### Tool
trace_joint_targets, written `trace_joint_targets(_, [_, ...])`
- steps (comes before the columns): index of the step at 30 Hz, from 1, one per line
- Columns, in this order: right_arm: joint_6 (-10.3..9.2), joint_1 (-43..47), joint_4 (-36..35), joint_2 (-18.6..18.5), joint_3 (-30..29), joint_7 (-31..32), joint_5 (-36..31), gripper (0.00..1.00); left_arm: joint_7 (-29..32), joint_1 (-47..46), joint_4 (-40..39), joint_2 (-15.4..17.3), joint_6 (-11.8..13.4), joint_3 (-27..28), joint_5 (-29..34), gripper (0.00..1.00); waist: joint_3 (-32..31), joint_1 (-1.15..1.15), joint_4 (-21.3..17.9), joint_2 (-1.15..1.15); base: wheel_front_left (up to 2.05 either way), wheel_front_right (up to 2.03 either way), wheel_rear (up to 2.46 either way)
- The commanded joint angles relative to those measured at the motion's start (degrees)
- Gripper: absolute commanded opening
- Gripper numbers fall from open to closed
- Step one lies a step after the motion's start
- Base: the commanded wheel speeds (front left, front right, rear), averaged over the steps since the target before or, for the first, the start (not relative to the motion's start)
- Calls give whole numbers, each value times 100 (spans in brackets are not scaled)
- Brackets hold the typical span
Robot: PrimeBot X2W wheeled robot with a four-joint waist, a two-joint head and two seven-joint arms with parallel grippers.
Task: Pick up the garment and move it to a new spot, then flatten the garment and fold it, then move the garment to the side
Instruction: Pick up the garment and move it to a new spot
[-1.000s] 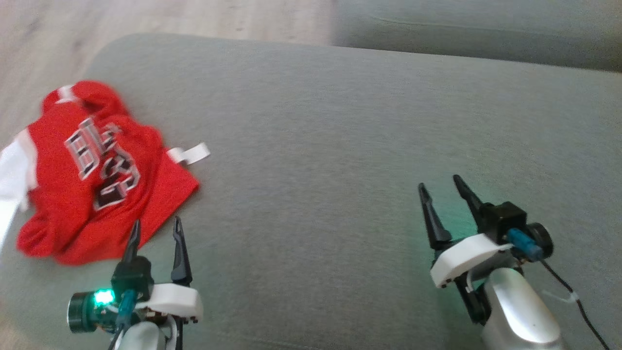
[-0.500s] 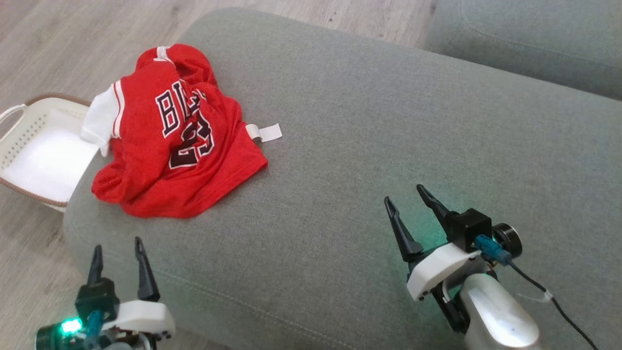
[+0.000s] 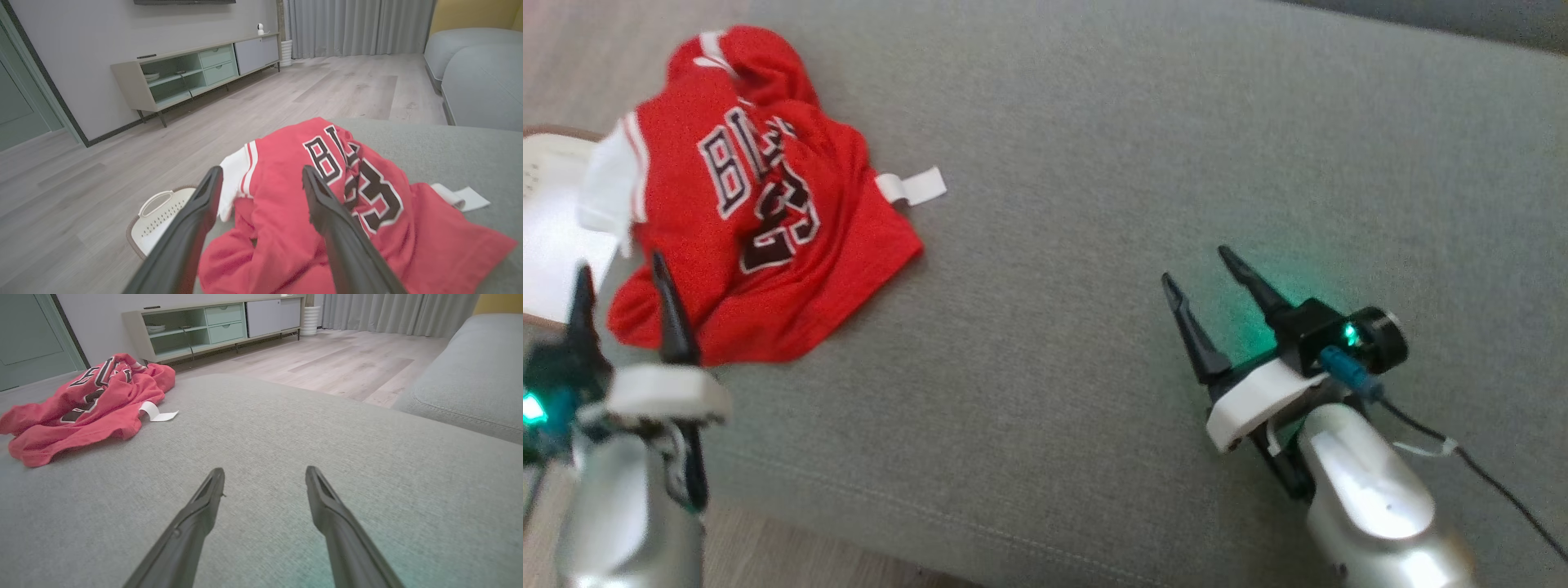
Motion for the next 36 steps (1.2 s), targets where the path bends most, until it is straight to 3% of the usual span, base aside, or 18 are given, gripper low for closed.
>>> trace_joint_targets(1, [23, -195, -234, -22, 91, -63, -49, 100, -55, -338, -43, 295, -48, 214, -2, 100, 327, -1, -199, 0, 0, 0, 0])
trace_joint_targets(12, [23, -437, -694, -325, 195, -63, -79, 100, -13, -2107, 1604, 947, -568, 114, -296, 100, 1091, -1, -556, 0, 0, 0, 0])
trace_joint_targets(19, [23, -500, -760, -396, 144, -63, -85, 100, 219, -2615, 2594, 1005, -648, -39, -480, 100, 1311, -1, -774, 0, 0, 0, 0])
trace_joint_targets(24, [23, -500, -742, -402, 79, -63, -93, 100, 359, -2742, 3160, 1060, -562, -79, -486, 100, 1342, -1, -877, 0, 0, 0, 0])
trace_joint_targets(25, [23, -499, -735, -397, 65, -63, -93, 100, 378, -2769, 3247, 1060, -541, -91, -485, 93, 1338, -1, -891, 0, 0, 0, 0])
trace_joint_targets(26, [23, -498, -712, -382, 53, -63, -86, 100, 342, -2830, 3371, 1072, -490, -117, -472, 0, 1319, -1, -919, 0, 0, 0, 0])
trace_joint_targets(31, [23, -488, -688, -329, 18, -63, -52, 100, 87, -2980, 3314, 1164, -368, -183, -400, 0, 1203, -1, -951, 0, 0, 0, 0])
trace_joint_targets(36, [23, -385, -665, -255, -64, -63, 7, 100, -47, -3252, 2555, 1215, -397, -319, -272, 0, 907, -1, -967, 0, 0, 0, 0])
